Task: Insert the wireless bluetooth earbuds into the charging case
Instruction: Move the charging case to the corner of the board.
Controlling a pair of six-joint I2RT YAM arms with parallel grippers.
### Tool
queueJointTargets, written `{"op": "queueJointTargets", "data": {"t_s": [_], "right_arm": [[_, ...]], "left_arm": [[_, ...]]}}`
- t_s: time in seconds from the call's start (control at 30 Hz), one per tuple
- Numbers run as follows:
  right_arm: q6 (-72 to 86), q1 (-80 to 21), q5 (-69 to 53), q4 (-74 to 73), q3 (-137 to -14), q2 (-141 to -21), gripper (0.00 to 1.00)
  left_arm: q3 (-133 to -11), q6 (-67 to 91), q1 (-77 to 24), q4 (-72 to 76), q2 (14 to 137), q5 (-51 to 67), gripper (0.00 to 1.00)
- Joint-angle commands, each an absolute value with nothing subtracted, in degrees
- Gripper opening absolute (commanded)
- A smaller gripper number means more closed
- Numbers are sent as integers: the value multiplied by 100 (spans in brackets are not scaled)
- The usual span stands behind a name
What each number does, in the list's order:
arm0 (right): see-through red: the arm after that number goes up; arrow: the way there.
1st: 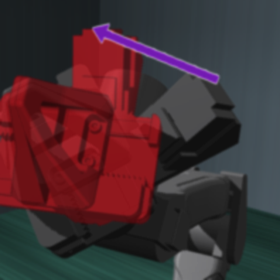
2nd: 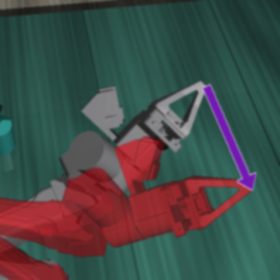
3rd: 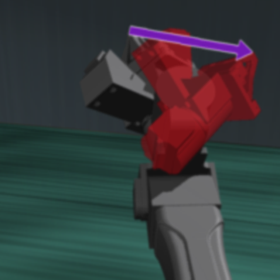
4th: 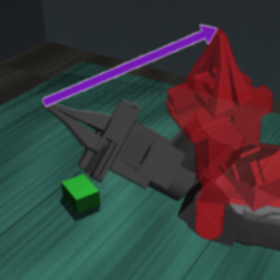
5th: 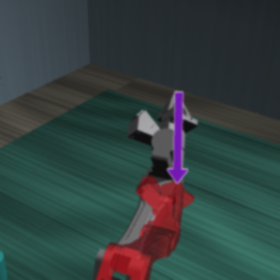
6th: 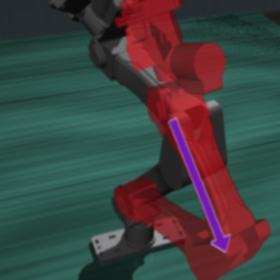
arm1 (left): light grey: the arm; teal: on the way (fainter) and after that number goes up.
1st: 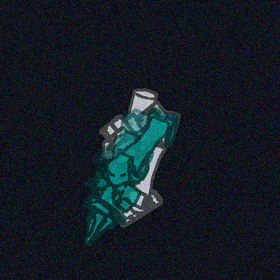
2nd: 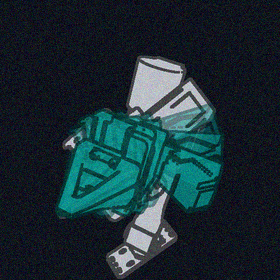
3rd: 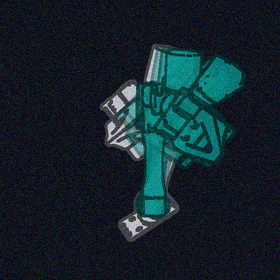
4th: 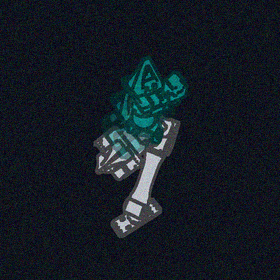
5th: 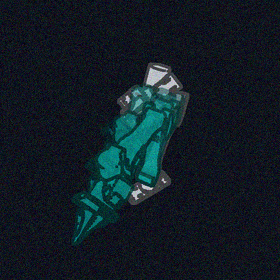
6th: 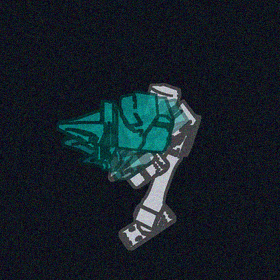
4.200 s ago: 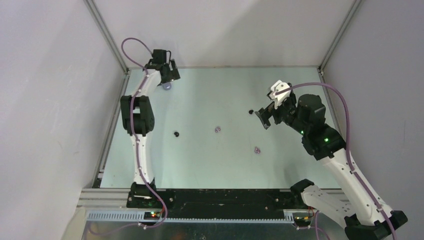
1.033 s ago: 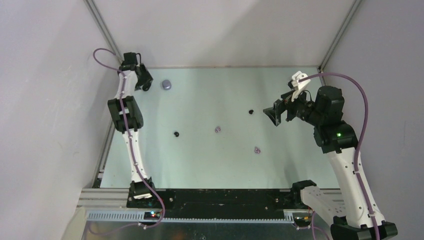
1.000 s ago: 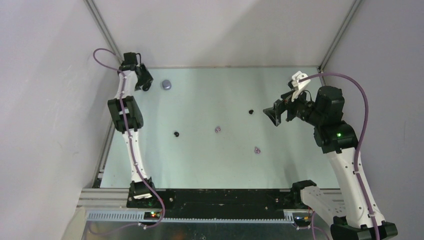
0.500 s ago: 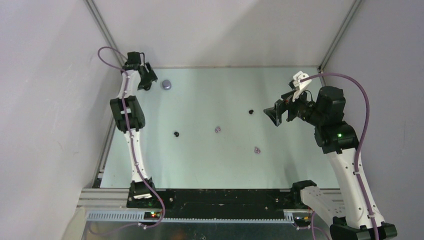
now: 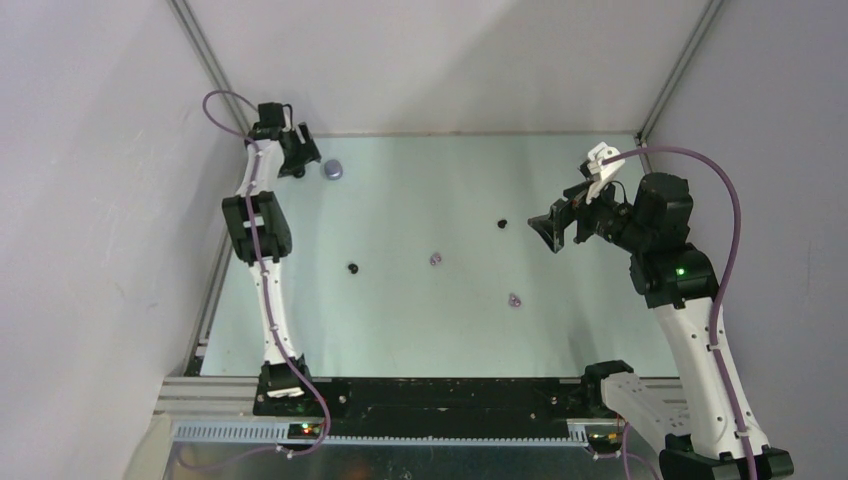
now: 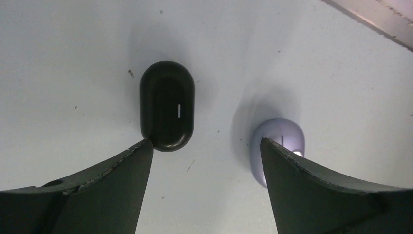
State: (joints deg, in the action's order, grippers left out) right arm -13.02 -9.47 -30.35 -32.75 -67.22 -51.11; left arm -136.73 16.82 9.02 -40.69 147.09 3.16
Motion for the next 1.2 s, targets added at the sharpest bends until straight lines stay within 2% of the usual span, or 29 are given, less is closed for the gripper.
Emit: {"op": "queueJointTargets", "data": {"t_s": [0.0,0.13,0.23,0.57,0.67,0.73,0.77,0.8,0.87,0.93,1.03,1.17], "right_arm": [[-1193,-907,-3098,-3220,-6973,-5044,100],[-1203,-895,-3092,-3213,-6970,-5058,100],[-1204,-879,-3081,-3208,-6970,-5067,100],[-1166,-659,-3119,-3187,-6994,-5164,100],[-1153,-567,-3166,-3245,-7050,-5218,100],[-1152,-499,-3187,-3274,-7084,-5259,100],[-1143,-448,-3198,-3284,-7091,-5285,100],[-1134,-413,-3221,-3290,-7097,-5297,100],[-1109,-306,-3268,-3303,-7093,-5327,100],[-1070,-151,-3336,-3302,-7093,-5353,100],[-1024,-61,-3454,-3314,-7093,-5359,100],[-987,226,-3534,-3321,-7108,-5401,100]], "left_arm": [[-13599,1478,825,-3571,14389,507,89],[-13232,1569,872,-3122,13979,456,90],[-13216,1515,874,-2937,13795,276,99],[-13058,2254,883,-2083,13991,808,98],[-13128,2741,902,-1764,14154,850,82],[-13287,3062,941,-1678,14322,804,68],[-13332,3170,971,-1613,14437,797,59],[-13396,3350,978,-1567,14532,793,45],[-13531,3603,990,-1483,14679,790,32],[-13637,3787,998,-1458,14797,757,26],[-13680,4079,1010,-1469,14914,683,23],[-13669,4444,1017,-1589,15088,590,6]]}}
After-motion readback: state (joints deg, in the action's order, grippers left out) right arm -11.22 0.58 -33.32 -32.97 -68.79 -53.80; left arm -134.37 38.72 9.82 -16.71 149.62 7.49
